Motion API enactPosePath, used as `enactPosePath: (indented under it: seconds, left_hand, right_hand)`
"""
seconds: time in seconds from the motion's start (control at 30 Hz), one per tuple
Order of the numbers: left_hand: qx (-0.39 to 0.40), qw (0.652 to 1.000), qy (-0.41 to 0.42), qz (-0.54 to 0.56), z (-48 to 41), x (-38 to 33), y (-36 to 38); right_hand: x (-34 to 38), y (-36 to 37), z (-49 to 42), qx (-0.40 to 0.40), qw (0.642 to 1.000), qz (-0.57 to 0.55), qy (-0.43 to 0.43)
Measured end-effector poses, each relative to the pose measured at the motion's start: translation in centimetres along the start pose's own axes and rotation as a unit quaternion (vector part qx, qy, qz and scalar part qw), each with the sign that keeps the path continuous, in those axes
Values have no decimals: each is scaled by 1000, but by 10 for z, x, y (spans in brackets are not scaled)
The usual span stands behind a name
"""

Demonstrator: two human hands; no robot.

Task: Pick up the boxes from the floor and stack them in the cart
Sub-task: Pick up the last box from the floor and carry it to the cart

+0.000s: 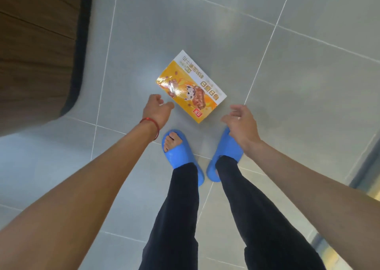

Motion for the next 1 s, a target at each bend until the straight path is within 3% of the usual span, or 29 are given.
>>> enactPosePath:
  seconds: [0.1, 0.27, 0.47, 0.87, 1.0]
  left_hand:
    - [-9, 1000, 7, 12, -57, 11, 8]
    - [-19, 998, 36, 55, -125, 21, 18]
    - [32, 995, 71, 59, -171, 35, 27]
    - [-99, 990, 94, 21, -123, 18, -4]
    - [-108, 989, 99, -6, -118, 10, 0]
  right_hand:
    - [-18, 22, -45, -26, 999, 26, 1]
    - [-42, 67, -102, 48, 998, -2, 34]
    - [-48, 97, -126, 49, 998, -34, -28]
    - [-13, 78, -90, 51, 993, 2, -103]
    - [-1, 71, -93, 10, 994, -37, -106]
Point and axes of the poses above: each hand's wrist, its own z-axis away from the middle knuckle, its own y-axis out of the palm, x = y × z, the point moved 6 cm from there along -z, towards the middle knuckle, and after that the axes turned 1 degree about y, right-handed, at the moved point
